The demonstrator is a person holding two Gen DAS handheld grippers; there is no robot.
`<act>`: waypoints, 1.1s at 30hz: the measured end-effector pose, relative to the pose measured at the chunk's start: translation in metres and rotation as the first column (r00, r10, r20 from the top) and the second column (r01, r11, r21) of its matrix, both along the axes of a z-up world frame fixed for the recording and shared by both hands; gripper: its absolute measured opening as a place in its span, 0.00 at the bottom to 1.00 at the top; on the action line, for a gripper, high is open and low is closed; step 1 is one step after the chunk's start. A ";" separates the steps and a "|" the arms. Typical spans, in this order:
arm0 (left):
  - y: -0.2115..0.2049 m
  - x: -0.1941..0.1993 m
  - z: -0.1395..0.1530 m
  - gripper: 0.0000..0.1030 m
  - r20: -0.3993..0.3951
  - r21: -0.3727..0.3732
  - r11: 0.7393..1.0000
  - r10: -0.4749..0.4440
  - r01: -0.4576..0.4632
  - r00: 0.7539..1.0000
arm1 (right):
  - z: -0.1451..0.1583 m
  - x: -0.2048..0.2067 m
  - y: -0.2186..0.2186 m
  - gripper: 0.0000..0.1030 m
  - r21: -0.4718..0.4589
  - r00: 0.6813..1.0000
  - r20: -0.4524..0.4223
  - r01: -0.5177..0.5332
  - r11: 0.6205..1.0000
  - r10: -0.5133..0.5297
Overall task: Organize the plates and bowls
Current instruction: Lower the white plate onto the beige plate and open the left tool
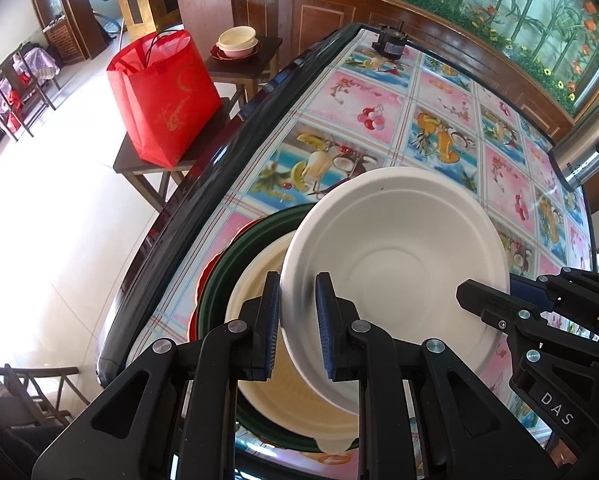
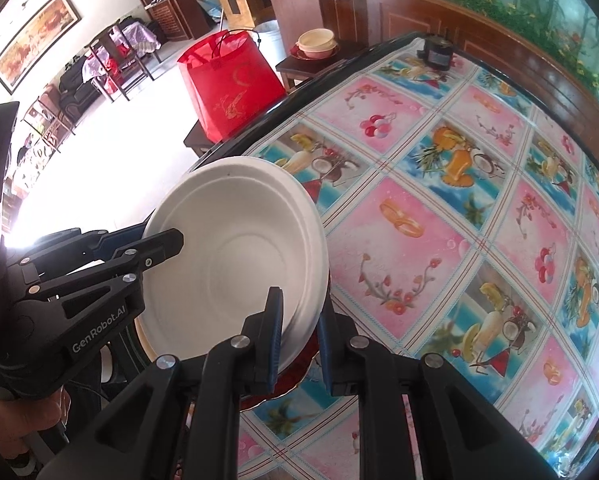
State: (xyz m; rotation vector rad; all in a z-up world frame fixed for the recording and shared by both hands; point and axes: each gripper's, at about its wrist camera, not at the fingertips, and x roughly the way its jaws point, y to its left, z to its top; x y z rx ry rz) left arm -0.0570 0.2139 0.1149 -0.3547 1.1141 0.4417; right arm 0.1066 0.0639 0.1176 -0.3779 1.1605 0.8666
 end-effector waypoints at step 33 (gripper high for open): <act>0.003 -0.021 -0.021 0.17 -0.049 0.029 0.999 0.031 -0.029 0.998 | -0.017 -0.024 0.022 0.17 -0.073 0.997 -0.007 -0.081 0.994 0.081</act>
